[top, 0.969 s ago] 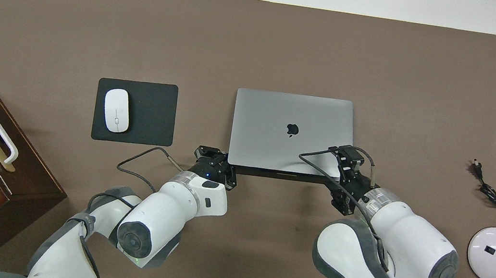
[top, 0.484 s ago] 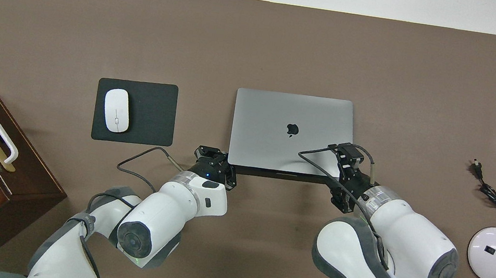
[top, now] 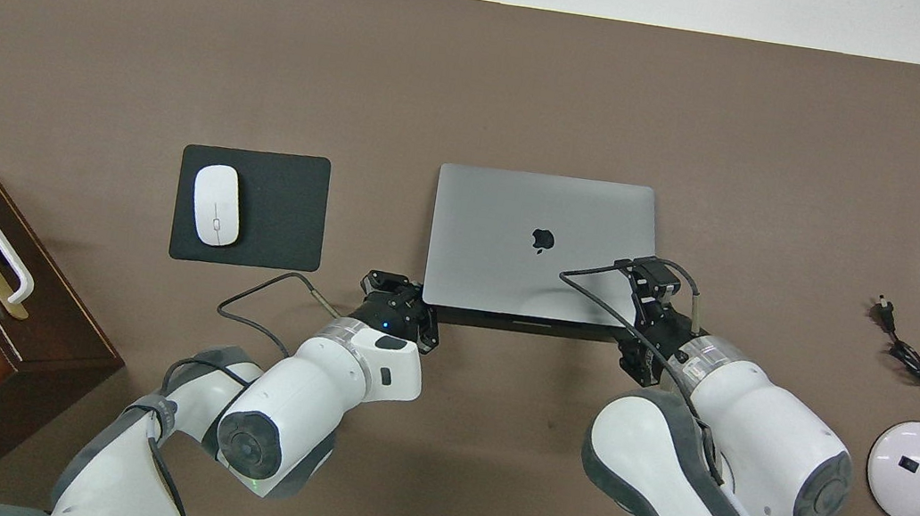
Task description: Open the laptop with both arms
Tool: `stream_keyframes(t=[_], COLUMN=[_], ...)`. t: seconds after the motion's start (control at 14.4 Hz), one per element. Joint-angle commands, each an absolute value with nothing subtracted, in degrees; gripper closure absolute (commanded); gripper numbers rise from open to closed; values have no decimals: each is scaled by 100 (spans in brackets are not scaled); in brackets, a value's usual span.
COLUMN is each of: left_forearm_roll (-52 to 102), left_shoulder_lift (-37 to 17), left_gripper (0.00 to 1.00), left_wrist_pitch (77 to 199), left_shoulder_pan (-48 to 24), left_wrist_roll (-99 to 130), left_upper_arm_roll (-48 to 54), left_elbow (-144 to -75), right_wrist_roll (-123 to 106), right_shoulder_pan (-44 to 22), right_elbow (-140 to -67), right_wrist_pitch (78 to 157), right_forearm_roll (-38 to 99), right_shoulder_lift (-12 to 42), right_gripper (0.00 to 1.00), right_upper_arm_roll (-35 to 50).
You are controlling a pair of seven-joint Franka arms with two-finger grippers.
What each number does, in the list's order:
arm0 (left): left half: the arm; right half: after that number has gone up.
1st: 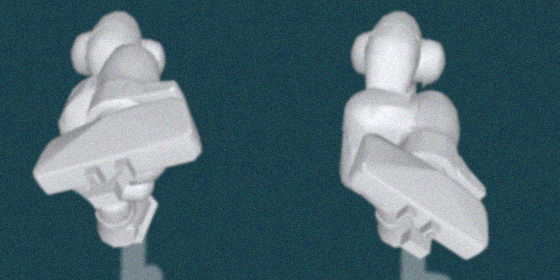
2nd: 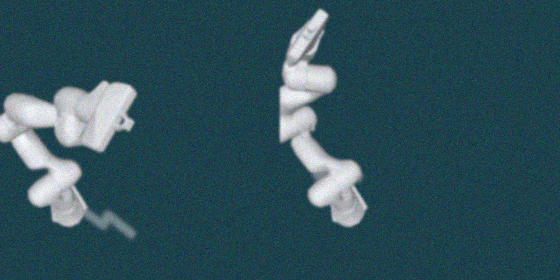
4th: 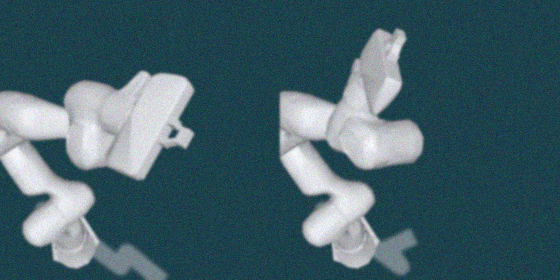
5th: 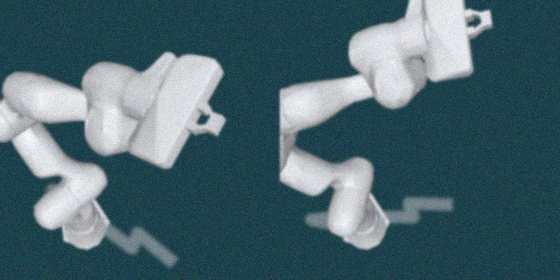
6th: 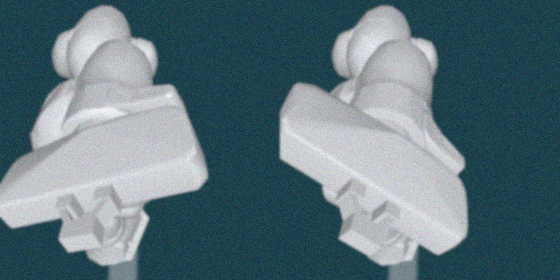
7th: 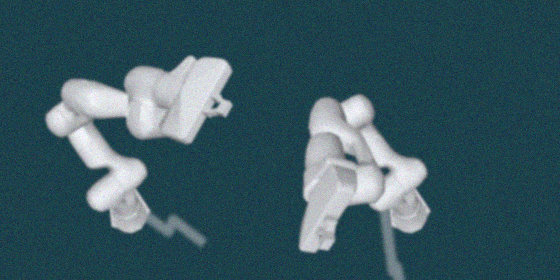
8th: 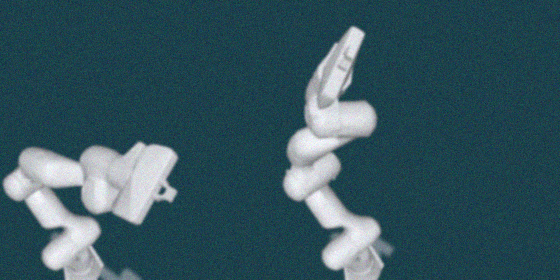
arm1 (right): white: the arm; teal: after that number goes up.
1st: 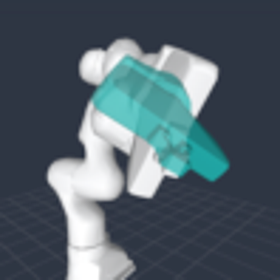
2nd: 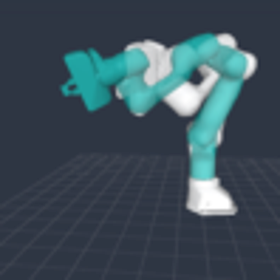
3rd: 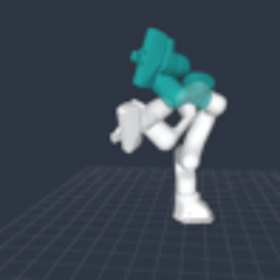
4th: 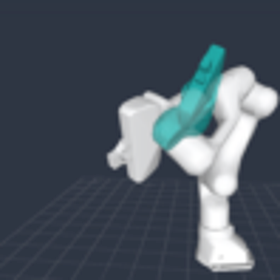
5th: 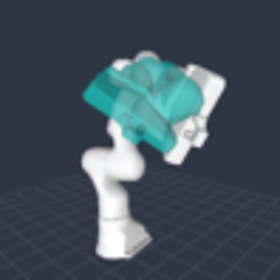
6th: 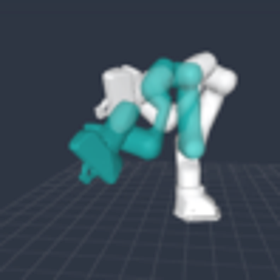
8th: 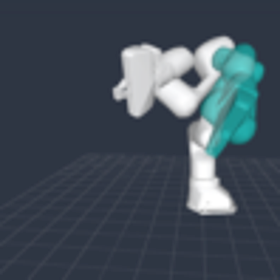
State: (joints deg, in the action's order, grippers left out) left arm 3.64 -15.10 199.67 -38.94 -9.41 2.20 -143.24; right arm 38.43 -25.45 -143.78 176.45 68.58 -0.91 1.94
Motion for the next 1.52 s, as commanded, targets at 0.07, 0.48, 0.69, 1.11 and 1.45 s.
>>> stream_keyframes(t=[0.07,0.48,0.69,1.11,1.45], left_forearm_roll=[369,360,369,369,369], left_shoulder_lift=[-1749,-1749,-1758,-1758,-1758], left_gripper=[100,100,100,100,100], left_wrist_pitch=[20083,20083,20083,20083,20083], left_shoulder_pan=[-4008,-4025,-4043,-4043,-4043], left_wrist_roll=[-1020,-1020,-1063,-1099,-1099], left_upper_arm_roll=[132,132,132,132,132], left_elbow=[-14203,-14203,-14203,-14203,-14203], right_wrist_roll=[3551,3560,3595,3621,3542], right_shoulder_pan=[-2602,-2602,-2610,-2628,-2610], right_elbow=[-14054,-13799,-13519,-12930,-12411], right_wrist_pitch=[17807,17965,18000,18000,17991], right_forearm_roll=[7093,7101,7154,7207,7207], right_shoulder_lift=[105,228,342,466,475], right_gripper=[0,0,0,0,0], right_upper_arm_roll=[106,106,114,114,105])
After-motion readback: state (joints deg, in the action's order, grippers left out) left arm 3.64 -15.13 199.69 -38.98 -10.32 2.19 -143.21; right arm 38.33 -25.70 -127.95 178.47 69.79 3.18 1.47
